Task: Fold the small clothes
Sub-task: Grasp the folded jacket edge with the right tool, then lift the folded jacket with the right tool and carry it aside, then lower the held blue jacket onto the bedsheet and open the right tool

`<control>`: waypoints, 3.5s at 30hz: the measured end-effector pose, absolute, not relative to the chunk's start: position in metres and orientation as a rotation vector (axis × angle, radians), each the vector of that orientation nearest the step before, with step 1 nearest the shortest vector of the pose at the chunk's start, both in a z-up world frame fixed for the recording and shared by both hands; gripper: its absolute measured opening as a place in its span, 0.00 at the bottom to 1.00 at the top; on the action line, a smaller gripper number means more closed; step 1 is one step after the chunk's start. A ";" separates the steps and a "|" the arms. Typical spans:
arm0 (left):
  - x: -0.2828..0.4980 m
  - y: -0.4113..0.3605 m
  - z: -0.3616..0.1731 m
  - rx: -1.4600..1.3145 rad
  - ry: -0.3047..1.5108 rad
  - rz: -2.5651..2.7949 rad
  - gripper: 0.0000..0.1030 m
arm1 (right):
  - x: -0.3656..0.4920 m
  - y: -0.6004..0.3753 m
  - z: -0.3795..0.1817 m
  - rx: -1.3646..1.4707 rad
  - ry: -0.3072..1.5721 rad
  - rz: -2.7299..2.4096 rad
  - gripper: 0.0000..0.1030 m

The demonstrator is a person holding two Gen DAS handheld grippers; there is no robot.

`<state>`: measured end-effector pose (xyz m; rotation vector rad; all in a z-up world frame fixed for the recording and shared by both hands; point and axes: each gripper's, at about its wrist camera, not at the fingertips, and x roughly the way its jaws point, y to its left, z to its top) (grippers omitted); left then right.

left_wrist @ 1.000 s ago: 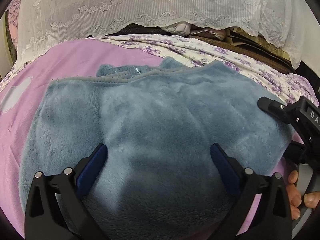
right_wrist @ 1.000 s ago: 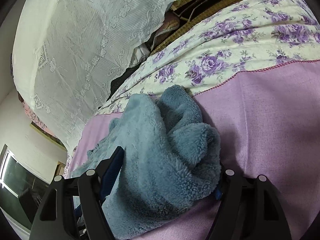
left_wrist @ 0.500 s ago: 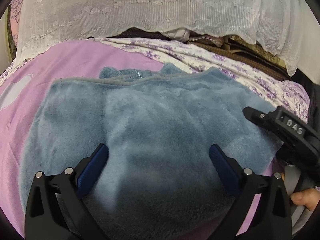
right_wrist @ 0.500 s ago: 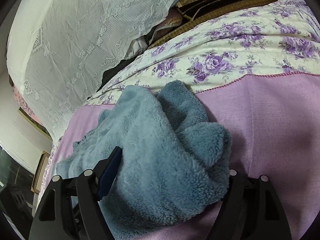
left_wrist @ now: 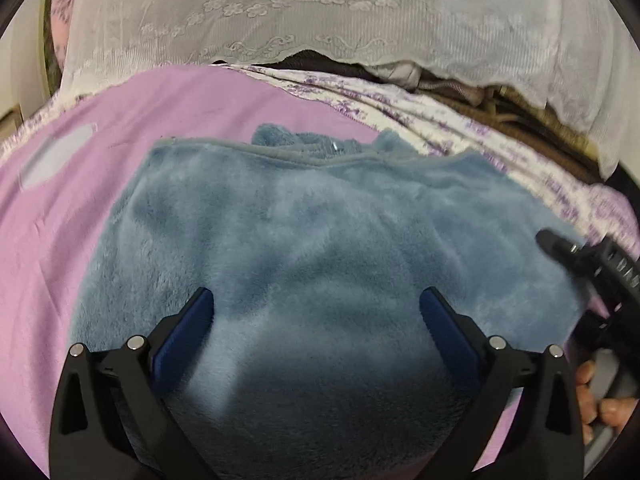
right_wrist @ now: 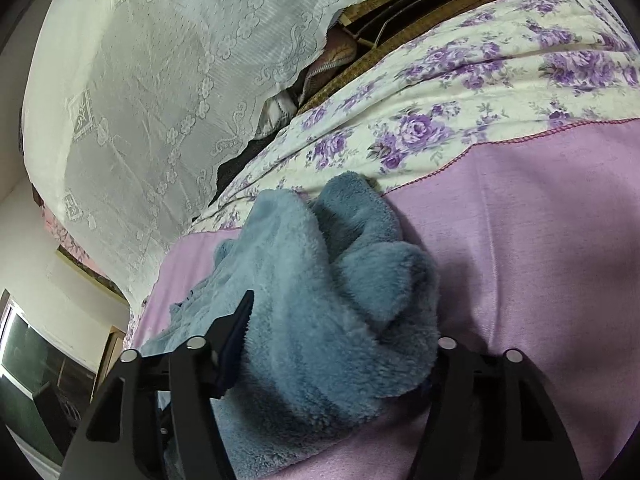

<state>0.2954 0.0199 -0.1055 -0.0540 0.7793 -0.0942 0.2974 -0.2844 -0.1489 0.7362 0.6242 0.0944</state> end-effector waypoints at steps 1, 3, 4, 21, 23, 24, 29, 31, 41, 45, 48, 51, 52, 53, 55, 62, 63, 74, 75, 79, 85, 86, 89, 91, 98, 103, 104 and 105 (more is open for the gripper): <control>0.296 0.019 -0.106 -0.047 0.785 -0.091 0.96 | 0.299 -0.282 -0.148 0.719 0.631 0.089 0.70; 0.296 0.020 -0.107 -0.045 0.787 -0.089 0.96 | 0.300 -0.279 -0.148 0.711 0.634 0.084 0.70; 0.296 0.019 -0.107 -0.040 0.786 -0.087 0.96 | 0.300 -0.280 -0.148 0.717 0.632 0.085 0.69; 0.242 0.081 -0.075 -0.152 0.636 -0.074 0.96 | 0.294 -0.308 -0.157 0.920 0.587 0.164 0.41; 0.238 0.110 -0.077 -0.213 0.656 -0.024 0.96 | 0.296 -0.308 -0.159 0.931 0.593 0.173 0.42; 0.239 0.121 -0.079 -0.240 0.672 -0.010 0.96 | 0.297 -0.308 -0.160 0.943 0.598 0.180 0.43; 0.242 0.198 -0.098 -0.464 0.770 0.021 0.96 | 0.294 -0.312 -0.164 0.968 0.597 0.180 0.41; 0.240 0.219 -0.101 -0.479 0.766 0.044 0.96 | 0.293 -0.312 -0.165 0.967 0.594 0.174 0.36; 0.250 0.194 -0.112 -0.203 0.811 0.164 0.96 | 0.276 -0.282 -0.121 0.757 0.512 0.103 0.32; 0.248 0.197 -0.109 -0.228 0.814 0.149 0.96 | 0.272 -0.260 -0.099 0.639 0.491 0.073 0.32; 0.246 0.207 -0.109 -0.281 0.822 0.135 0.96 | 0.272 -0.250 -0.090 0.624 0.488 0.073 0.32; 0.244 0.210 -0.108 -0.304 0.822 0.128 0.96 | 0.271 -0.237 -0.078 0.592 0.485 0.078 0.31; 0.244 0.211 -0.107 -0.309 0.823 0.126 0.96 | 0.270 -0.232 -0.074 0.579 0.483 0.079 0.31; 0.243 0.211 -0.107 -0.315 0.824 0.124 0.96 | 0.270 -0.226 -0.069 0.567 0.480 0.080 0.31; 0.241 0.215 -0.105 -0.340 0.823 0.115 0.96 | 0.269 -0.213 -0.058 0.539 0.470 0.086 0.31; 0.237 0.235 -0.101 -0.471 0.822 0.093 0.96 | 0.265 -0.163 -0.030 0.410 0.445 0.105 0.30; 0.237 0.237 -0.101 -0.483 0.823 0.090 0.96 | 0.264 -0.157 -0.028 0.398 0.441 0.108 0.29; 0.230 0.252 -0.091 -0.528 0.779 0.127 0.96 | 0.246 -0.072 -0.018 0.227 0.439 0.202 0.29; 0.230 0.254 -0.091 -0.537 0.779 0.128 0.96 | 0.243 -0.062 -0.019 0.199 0.442 0.214 0.29; 0.231 0.257 -0.092 -0.552 0.784 0.138 0.96 | 0.232 -0.021 -0.026 0.046 0.443 0.238 0.29; 0.230 0.258 -0.094 -0.561 0.789 0.147 0.96 | 0.215 0.032 -0.051 -0.198 0.438 0.249 0.29; 0.230 0.258 -0.094 -0.563 0.789 0.149 0.96 | 0.213 0.036 -0.055 -0.224 0.437 0.251 0.29; 0.232 0.262 -0.095 -0.573 0.791 0.154 0.96 | 0.207 0.055 -0.069 -0.332 0.440 0.247 0.29; 0.232 0.265 -0.096 -0.581 0.792 0.163 0.96 | 0.206 0.066 -0.080 -0.409 0.445 0.237 0.29; 0.235 0.269 -0.097 -0.574 0.799 0.180 0.96 | 0.201 0.093 -0.104 -0.569 0.489 0.276 0.63; 0.237 0.271 -0.098 -0.570 0.799 0.193 0.96 | 0.179 0.102 -0.103 -0.650 0.479 0.339 0.71; 0.237 0.271 -0.098 -0.572 0.799 0.195 0.96 | 0.174 0.098 -0.097 -0.632 0.484 0.362 0.71; 0.237 0.272 -0.099 -0.572 0.798 0.197 0.96 | 0.171 0.093 -0.091 -0.612 0.487 0.383 0.70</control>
